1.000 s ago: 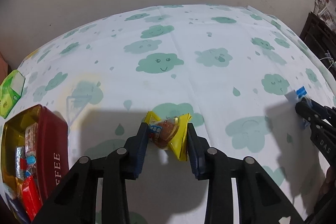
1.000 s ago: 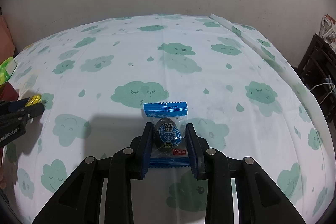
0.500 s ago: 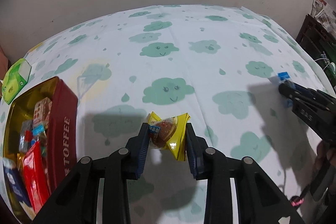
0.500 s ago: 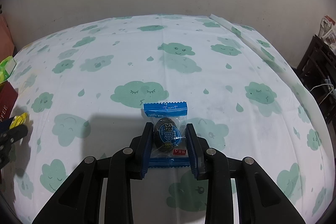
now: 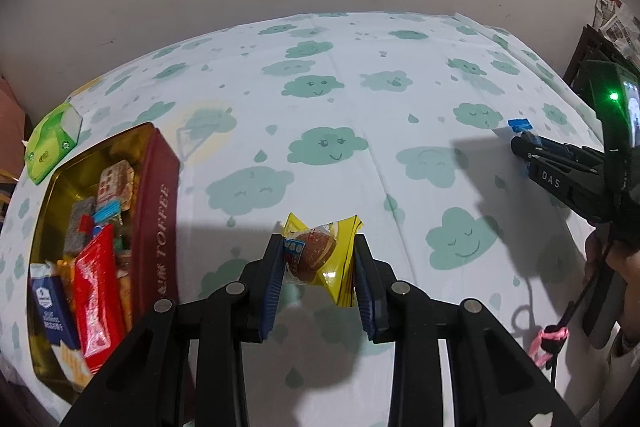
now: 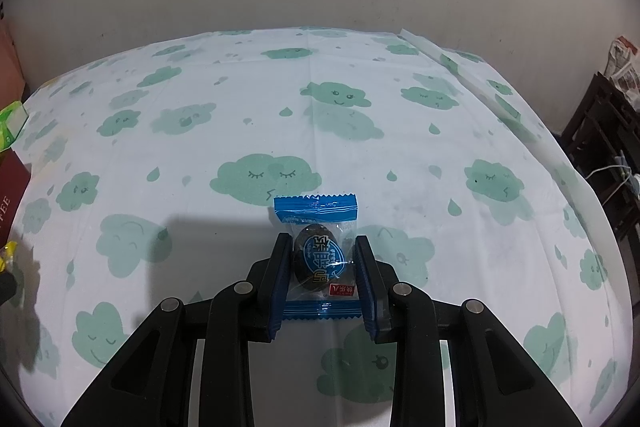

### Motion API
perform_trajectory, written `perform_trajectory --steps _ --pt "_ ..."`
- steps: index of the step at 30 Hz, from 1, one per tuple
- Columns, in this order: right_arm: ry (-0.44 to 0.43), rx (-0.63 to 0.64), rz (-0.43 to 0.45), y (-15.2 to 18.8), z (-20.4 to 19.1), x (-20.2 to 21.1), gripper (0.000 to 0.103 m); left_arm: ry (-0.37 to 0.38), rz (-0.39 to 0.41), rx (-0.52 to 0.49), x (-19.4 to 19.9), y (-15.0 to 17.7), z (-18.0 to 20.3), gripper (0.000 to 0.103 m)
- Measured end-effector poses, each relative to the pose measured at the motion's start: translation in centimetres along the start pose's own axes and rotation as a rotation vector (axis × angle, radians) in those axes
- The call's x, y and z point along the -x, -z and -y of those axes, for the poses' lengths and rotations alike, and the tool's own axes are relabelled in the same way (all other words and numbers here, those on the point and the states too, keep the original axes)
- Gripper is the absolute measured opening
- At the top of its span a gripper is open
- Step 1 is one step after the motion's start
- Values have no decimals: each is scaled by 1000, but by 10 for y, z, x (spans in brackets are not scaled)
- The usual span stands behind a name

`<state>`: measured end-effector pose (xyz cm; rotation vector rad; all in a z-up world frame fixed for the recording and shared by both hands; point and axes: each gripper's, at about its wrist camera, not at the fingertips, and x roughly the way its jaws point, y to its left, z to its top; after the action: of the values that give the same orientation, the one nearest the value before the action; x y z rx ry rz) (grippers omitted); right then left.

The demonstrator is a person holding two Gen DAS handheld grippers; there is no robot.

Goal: Organize snacks
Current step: 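Carry the yellow-wrapped candy into the tin and open the left gripper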

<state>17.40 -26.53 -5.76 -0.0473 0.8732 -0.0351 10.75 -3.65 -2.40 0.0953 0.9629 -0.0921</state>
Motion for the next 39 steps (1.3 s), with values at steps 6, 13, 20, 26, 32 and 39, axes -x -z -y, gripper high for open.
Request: perform_trajectory --steps 6,13,20,26,32,39 --pt "6 6 1 0 0 0 32 -12 15 14 14 0 -6 29" --pt "7 7 1 0 0 1 32 -10 65 6 33 -7 -7 29" --pt "7 7 1 -1 0 1 32 -42 95 30 45 -16 -27 29" --pt "7 7 1 -1 1 1 32 -75 103 86 49 -27 -69 29" --pt "4 6 1 0 1 1 32 -147 105 151 50 -35 -124 29" --pt "6 8 1 0 0 1 32 -184 64 229 35 -32 -177 29"
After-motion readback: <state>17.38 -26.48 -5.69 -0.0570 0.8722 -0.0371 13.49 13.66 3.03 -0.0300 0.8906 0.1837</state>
